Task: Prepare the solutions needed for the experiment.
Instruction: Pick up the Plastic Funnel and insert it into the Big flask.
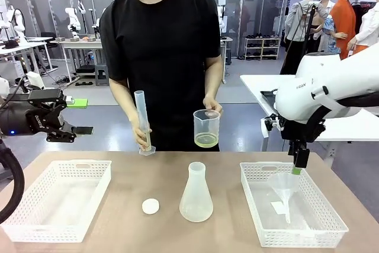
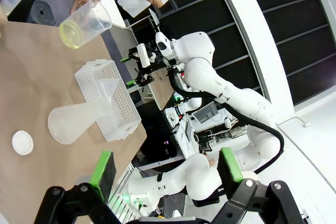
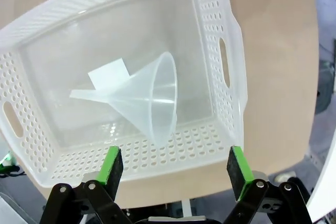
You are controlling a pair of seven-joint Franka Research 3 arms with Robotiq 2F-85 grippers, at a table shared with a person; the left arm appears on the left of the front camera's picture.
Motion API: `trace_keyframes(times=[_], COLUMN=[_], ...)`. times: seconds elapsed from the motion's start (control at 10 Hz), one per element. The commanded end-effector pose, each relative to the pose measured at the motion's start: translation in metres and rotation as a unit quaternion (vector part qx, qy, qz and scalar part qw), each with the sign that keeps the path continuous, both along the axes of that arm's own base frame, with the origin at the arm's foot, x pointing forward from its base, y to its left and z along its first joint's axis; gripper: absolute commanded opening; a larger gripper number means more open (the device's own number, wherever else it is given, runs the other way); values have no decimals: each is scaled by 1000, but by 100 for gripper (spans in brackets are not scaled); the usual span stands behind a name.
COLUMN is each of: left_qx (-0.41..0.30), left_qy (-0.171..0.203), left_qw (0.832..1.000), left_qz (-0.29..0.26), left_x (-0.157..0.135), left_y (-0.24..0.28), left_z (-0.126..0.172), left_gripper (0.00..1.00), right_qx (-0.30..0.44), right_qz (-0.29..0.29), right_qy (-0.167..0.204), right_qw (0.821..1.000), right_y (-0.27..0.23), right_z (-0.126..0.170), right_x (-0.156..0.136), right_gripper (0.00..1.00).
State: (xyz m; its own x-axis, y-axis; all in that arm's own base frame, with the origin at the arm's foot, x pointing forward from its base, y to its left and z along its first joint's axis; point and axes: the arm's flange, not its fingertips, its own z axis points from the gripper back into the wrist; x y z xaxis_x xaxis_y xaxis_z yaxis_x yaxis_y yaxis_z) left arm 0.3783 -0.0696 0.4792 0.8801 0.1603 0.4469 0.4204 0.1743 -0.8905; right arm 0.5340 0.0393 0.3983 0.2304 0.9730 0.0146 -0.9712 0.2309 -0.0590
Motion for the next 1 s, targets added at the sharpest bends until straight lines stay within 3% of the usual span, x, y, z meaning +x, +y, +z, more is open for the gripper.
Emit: trace_keyframes(times=[0.0, 0.9], left_qx=[-2, -2], left_qy=[-1, -1], left_qw=[1000, 1000], left_qz=[-1, -1], left_x=[0, 0], left_y=[-3, -3], left_z=[1, 1], left_gripper=[100, 100], right_qx=[32, 78], right_qz=[30, 52], right_qy=[27, 123], right_qw=[999, 988], right_y=[-5, -10], right_z=[-2, -31], right_x=[14, 52], right_gripper=[100, 100])
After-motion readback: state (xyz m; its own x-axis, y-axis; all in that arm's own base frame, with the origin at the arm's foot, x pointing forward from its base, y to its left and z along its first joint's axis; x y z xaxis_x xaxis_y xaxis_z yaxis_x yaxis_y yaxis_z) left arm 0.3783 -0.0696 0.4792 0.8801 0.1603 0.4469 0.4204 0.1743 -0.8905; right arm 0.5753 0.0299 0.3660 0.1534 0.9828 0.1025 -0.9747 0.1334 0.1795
